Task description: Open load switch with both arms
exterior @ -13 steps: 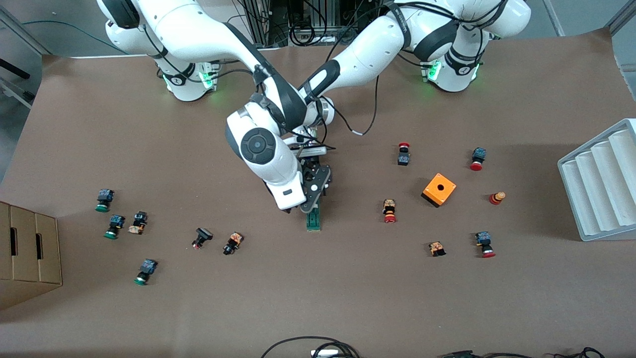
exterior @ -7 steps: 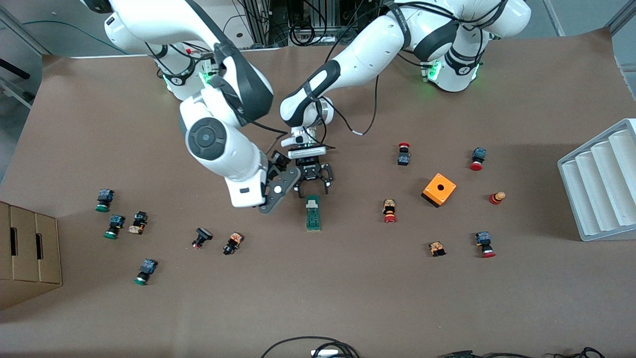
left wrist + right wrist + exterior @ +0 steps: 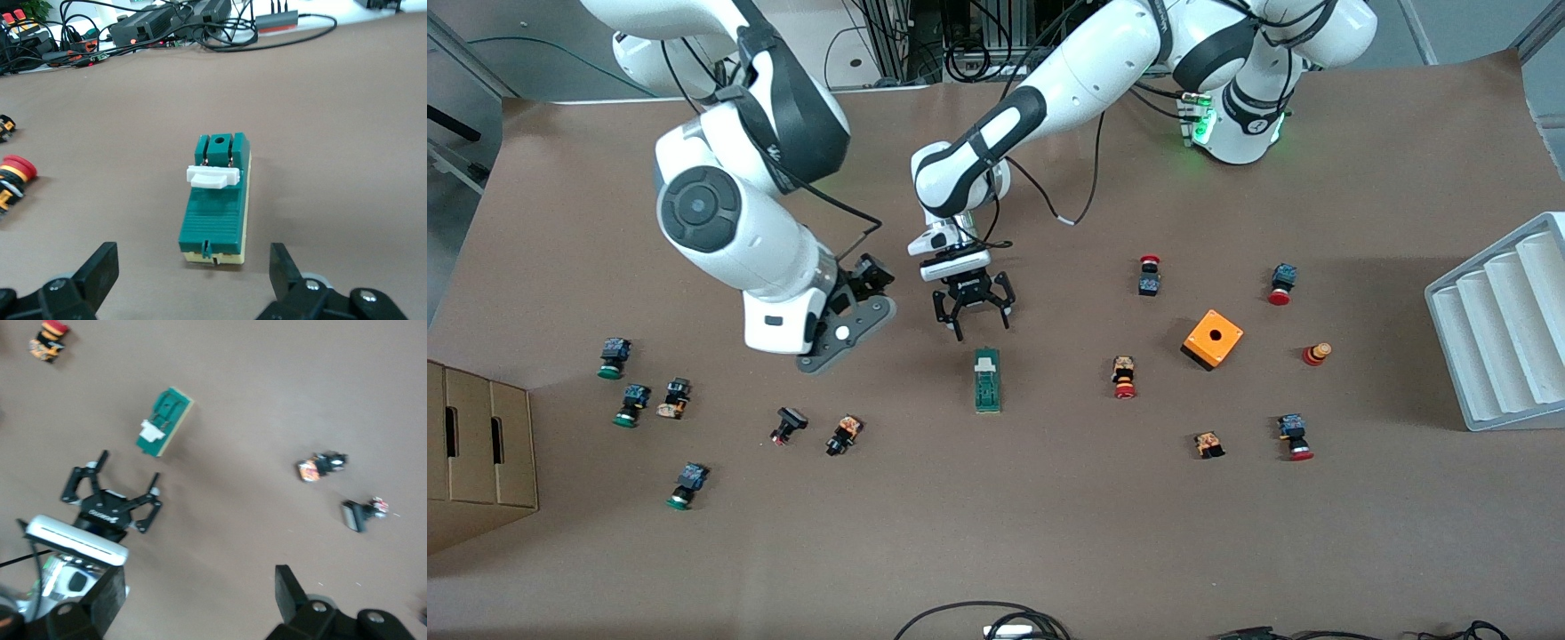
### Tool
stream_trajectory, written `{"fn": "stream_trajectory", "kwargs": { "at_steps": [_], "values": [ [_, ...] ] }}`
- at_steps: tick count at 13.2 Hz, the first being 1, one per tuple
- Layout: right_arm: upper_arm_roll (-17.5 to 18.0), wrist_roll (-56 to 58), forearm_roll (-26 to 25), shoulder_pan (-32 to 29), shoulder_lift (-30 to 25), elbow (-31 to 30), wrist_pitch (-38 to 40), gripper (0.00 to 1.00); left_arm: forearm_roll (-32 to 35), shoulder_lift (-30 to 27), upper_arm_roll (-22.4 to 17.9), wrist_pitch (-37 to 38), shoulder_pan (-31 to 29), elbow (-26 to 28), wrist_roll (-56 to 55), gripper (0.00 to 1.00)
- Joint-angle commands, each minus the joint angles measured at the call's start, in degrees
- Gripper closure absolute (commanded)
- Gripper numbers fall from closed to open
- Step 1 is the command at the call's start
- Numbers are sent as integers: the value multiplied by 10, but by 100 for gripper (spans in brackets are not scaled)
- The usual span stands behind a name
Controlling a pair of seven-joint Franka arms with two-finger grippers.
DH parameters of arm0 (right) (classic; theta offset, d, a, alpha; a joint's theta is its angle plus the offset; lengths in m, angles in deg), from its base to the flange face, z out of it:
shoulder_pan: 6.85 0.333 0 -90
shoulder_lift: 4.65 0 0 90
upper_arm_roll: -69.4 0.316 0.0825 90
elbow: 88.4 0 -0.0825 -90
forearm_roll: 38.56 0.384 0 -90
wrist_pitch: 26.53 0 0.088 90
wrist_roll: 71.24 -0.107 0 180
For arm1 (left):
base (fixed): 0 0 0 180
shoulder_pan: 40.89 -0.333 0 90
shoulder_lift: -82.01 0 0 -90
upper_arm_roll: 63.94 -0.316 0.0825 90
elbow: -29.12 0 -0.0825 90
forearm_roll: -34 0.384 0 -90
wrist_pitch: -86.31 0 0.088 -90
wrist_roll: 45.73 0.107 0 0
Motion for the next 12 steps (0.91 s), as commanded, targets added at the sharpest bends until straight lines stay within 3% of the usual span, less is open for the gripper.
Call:
{"fn": "stream_trajectory", "kwargs": {
  "at_steps": [1,3,4,7,12],
  "values": [
    [34,-11,-17,-63,-28,-7,26,0,-39,-21,-1,-1,0,6,72,0],
    [83,-15,-26,-135,-40,-6,38,0,-71,-36,-1,1,1,10,126,0],
    [89,-16,-39,-154,-46,-6,44,0,-95,-46,-1,1,0,10,170,0],
    [90,-17,-82,-193,-67,-4,90,0,-159,-74,-2,2,-5,8,298,0],
    [91,-16,-96,-265,-80,11,127,0,-266,-128,-3,12,-27,6,480,0]
  ]
}}
